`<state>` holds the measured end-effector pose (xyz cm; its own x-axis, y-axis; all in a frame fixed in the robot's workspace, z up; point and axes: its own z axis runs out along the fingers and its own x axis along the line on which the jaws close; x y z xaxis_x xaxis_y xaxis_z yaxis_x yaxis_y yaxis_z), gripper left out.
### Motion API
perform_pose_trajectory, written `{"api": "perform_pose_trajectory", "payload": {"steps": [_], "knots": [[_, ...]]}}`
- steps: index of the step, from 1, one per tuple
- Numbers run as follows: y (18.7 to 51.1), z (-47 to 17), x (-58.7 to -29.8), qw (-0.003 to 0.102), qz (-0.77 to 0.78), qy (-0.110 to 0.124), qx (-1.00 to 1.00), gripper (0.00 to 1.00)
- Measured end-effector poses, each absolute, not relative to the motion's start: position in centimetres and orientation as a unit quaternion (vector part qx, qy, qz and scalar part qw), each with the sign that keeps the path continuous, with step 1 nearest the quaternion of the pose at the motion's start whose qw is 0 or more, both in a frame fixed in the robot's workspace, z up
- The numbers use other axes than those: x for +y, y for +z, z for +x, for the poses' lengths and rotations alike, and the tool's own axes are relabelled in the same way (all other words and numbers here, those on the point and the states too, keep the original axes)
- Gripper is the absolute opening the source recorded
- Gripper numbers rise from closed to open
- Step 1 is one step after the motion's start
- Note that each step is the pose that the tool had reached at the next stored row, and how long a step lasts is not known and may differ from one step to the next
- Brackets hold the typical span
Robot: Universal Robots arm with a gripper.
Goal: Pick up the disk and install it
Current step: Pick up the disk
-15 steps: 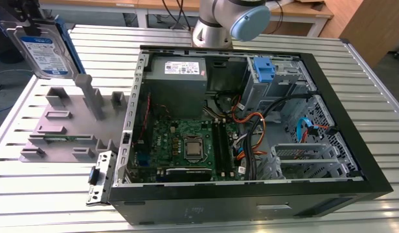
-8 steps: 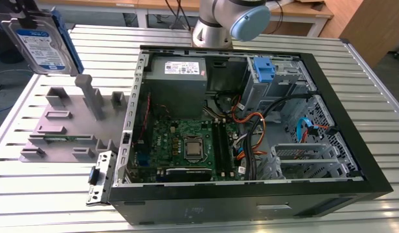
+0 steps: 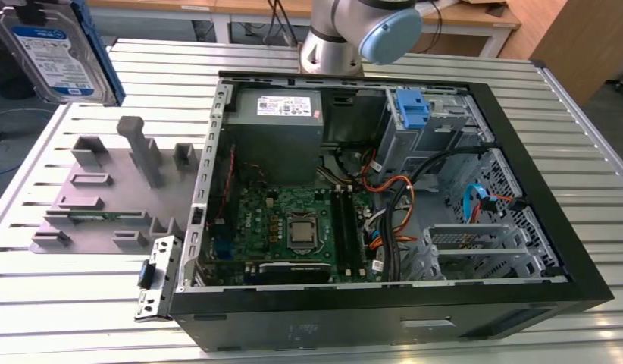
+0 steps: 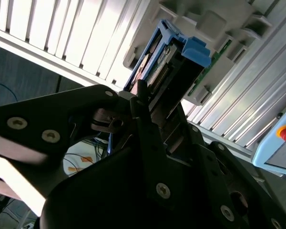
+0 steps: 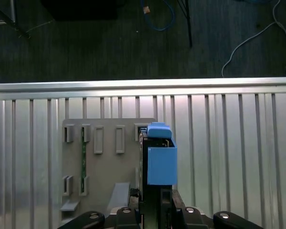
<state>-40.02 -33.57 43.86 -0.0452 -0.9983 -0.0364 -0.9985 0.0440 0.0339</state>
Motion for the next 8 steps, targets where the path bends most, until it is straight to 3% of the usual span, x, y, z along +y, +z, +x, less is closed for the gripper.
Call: {"api": "perform_pose_trajectory", "payload": {"steps": [8], "knots": [[45.9,-40.0,-33.6,0.001,-0.691,0.025,0.722,0.35]]}}
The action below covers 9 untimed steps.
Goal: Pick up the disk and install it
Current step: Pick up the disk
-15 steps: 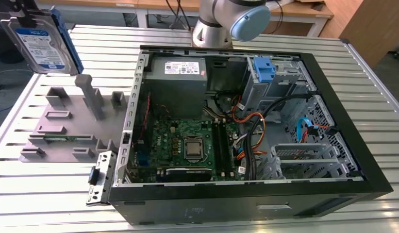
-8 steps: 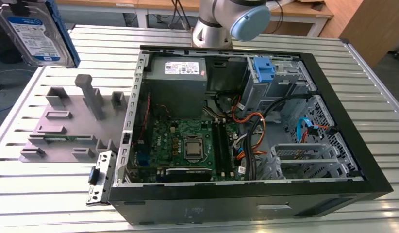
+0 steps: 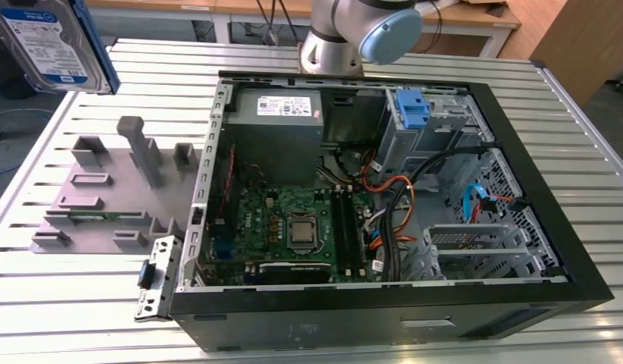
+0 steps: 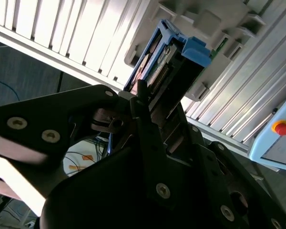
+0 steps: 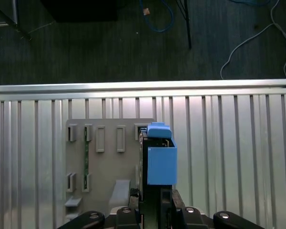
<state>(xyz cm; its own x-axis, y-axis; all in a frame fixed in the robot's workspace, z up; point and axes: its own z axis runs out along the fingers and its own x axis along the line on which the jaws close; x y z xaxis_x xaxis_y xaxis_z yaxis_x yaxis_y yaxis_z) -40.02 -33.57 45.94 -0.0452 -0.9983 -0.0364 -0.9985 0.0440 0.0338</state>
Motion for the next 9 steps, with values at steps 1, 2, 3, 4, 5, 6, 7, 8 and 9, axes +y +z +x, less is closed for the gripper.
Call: {"api": "perform_pose_trajectory", "payload": {"steps": [1,2,3,4,5,6,7,8,9], "knots": [[46.2,-40.02,-33.57,0.001,-0.691,0.025,0.723,0.35],[46.45,-40.02,-33.57,0.001,-0.691,0.025,0.722,0.35],[46.65,-40.02,-33.57,0.001,-0.691,0.025,0.723,0.35],[46.81,-40.02,-33.57,0.001,-0.691,0.025,0.722,0.35],[46.9,-40.02,-33.57,0.001,-0.691,0.025,0.722,0.35],[46.92,-40.02,-33.57,0.001,-0.691,0.025,0.722,0.35],[46.92,-40.02,-33.57,0.001,-0.691,0.025,0.723,0.35],[46.92,-40.02,-33.57,0.001,-0.691,0.025,0.722,0.35],[46.92,-40.02,-33.57,0.001,-0.691,0.025,0.722,0.35]]}}
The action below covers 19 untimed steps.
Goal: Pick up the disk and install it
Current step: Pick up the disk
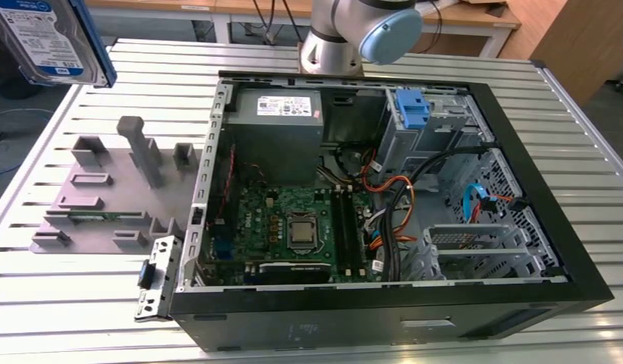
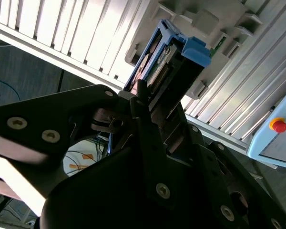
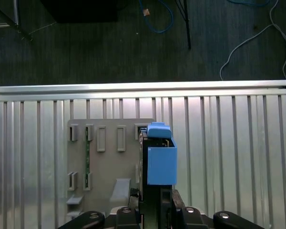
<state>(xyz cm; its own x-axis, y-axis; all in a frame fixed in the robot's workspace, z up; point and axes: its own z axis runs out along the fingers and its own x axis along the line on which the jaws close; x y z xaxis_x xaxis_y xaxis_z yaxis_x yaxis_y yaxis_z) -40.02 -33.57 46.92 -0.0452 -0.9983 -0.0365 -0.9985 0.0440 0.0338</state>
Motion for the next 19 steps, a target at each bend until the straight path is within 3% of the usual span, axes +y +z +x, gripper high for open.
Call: {"api": "perform_pose_trajectory", "payload": {"steps": [19], "knots": [[47.0,-38.2,-33.6,0.001,-0.691,0.025,0.723,0.35]]}}
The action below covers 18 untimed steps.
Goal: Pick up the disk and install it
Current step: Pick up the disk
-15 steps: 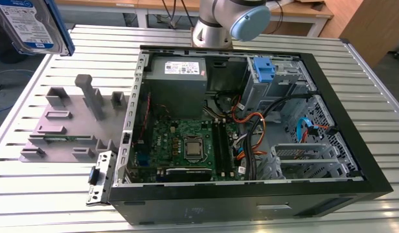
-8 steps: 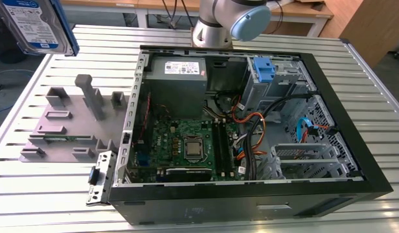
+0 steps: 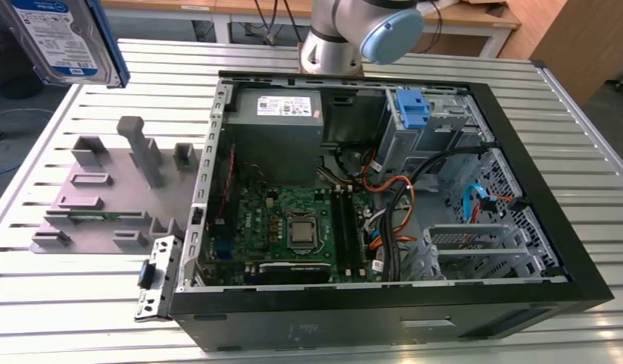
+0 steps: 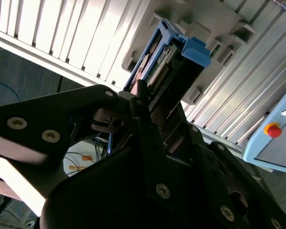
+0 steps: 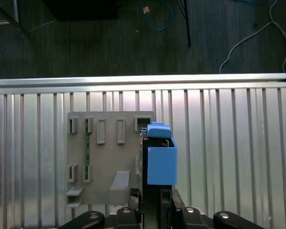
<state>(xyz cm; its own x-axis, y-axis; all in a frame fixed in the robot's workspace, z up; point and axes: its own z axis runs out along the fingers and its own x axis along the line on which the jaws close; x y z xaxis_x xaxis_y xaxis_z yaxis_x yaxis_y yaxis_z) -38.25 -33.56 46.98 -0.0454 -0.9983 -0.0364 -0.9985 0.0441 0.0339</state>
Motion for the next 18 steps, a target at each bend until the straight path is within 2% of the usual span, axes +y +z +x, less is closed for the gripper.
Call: {"api": "perform_pose_trajectory", "payload": {"steps": [18], "knots": [[48.8,-38.2,-33.6,0.001,-0.691,0.025,0.722,0.35]]}}
